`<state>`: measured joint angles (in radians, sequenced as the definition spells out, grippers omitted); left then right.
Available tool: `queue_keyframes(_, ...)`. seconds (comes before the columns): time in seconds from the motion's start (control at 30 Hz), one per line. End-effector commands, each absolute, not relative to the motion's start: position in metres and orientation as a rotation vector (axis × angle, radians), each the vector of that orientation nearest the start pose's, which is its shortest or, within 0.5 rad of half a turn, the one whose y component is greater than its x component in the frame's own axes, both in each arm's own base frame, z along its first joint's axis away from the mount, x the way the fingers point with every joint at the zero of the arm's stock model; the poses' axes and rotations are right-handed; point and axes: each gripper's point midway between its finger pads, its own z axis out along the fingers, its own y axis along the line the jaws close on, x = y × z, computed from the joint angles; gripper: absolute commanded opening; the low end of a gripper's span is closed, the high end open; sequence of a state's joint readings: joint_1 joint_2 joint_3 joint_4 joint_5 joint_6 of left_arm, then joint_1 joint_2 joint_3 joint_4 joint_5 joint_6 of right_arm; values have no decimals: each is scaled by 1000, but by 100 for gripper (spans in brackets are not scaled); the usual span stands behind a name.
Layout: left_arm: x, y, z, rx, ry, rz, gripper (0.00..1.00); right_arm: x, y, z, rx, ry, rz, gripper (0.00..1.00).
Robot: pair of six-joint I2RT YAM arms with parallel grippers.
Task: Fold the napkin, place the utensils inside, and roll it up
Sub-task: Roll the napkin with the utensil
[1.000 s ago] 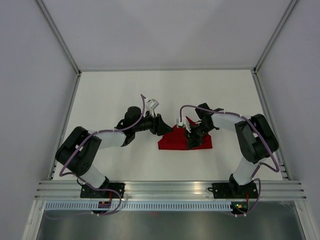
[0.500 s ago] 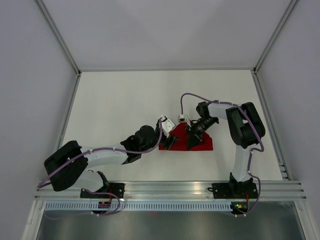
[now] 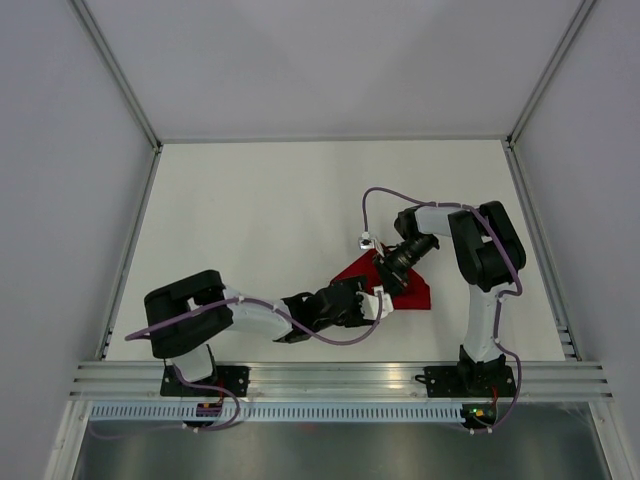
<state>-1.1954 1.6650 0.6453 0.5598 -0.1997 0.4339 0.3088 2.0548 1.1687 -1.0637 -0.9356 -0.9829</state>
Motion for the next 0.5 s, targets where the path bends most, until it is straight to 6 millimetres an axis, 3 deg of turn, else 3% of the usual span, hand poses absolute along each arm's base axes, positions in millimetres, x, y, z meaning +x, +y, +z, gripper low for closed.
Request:
queue_keyframes(0.0, 199, -399, 64, 1479, 1368, -259, 73, 214, 167, -32, -1656, 2368, 1260, 1)
queue_keyframes(0.3, 192, -411, 29, 1584, 1386, -280, 71, 216, 166, -34, -1640, 2382, 1266, 1)
queue_keyframes(0.47, 187, -403, 10, 1629, 1454, -310, 57, 215, 166, -35, -1638, 2389, 1269, 1)
